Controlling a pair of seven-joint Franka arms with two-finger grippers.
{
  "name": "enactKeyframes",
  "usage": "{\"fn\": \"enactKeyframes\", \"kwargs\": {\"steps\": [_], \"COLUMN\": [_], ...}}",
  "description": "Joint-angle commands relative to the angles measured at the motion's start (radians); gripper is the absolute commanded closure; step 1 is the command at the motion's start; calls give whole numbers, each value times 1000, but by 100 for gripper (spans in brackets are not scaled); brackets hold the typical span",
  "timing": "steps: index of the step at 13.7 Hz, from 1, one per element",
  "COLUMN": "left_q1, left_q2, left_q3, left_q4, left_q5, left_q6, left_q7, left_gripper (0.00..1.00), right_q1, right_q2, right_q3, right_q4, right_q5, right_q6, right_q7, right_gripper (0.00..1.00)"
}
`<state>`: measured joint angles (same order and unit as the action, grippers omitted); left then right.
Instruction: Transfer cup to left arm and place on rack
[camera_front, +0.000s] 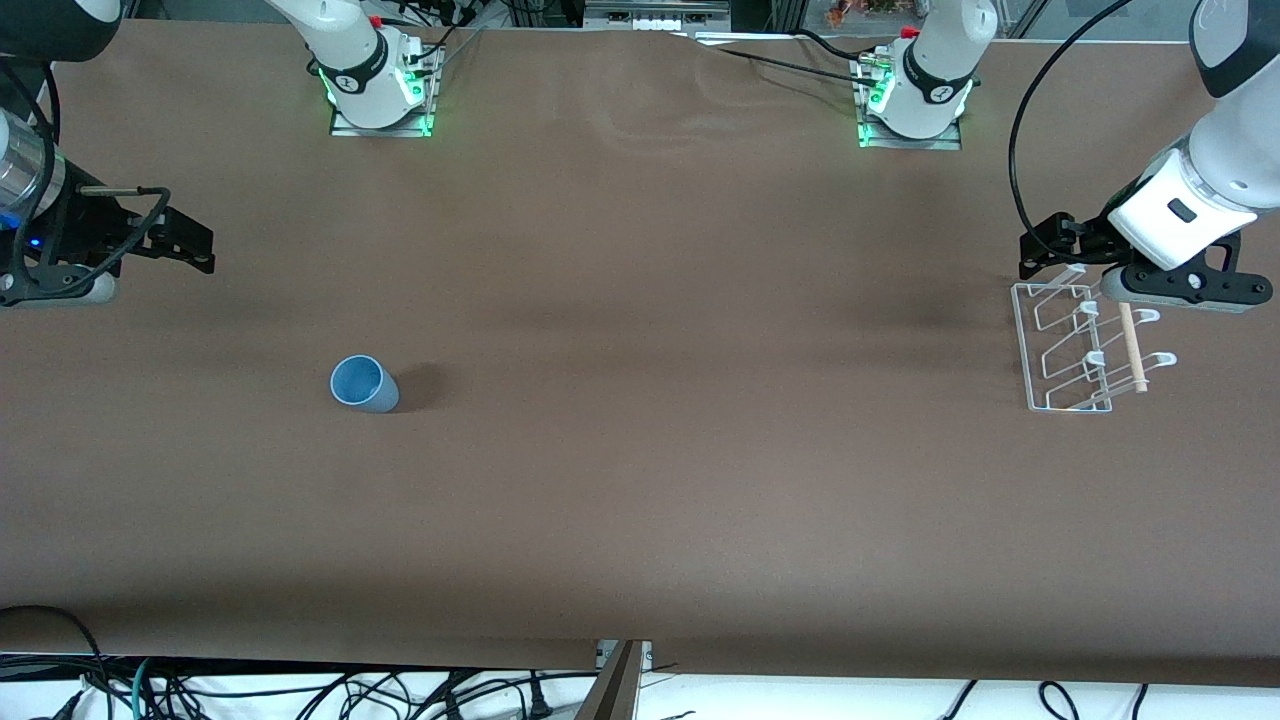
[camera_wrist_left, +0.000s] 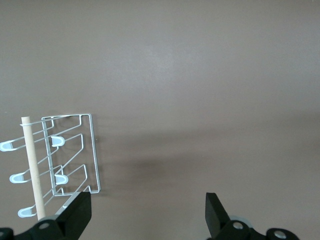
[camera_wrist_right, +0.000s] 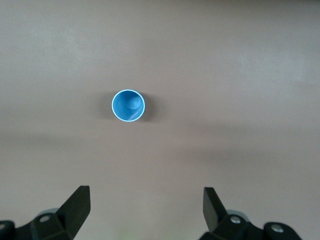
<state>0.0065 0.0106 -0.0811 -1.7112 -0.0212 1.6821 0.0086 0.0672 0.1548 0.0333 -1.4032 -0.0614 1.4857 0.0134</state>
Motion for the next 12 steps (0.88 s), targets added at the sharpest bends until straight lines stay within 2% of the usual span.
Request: {"fn": "enactKeyframes", "kwargs": {"steps": [1, 6, 9, 12], "left_q1": [6, 7, 7, 9], "left_q2": [5, 5, 5, 5], "left_q3": [0, 0, 0, 0], "left_q4": [15, 15, 13, 15], "left_q5": [-32, -33, -33, -33], "left_q6": [-12, -12, -12, -15], "left_q7": [-6, -6, -6, -6], "left_gripper": [0, 0, 0, 0], "right_q1": [-10, -15, -15, -14], "right_q2": [0, 3, 37, 133], "right_q3": [10, 10, 10, 10], "right_q4": [0, 0, -2, -3], "right_q5": [-14, -14, -21, -23], "right_q6": [1, 8, 24, 73], "right_q7": [-9, -9, -6, 5], "right_gripper": [0, 0, 0, 0]}}
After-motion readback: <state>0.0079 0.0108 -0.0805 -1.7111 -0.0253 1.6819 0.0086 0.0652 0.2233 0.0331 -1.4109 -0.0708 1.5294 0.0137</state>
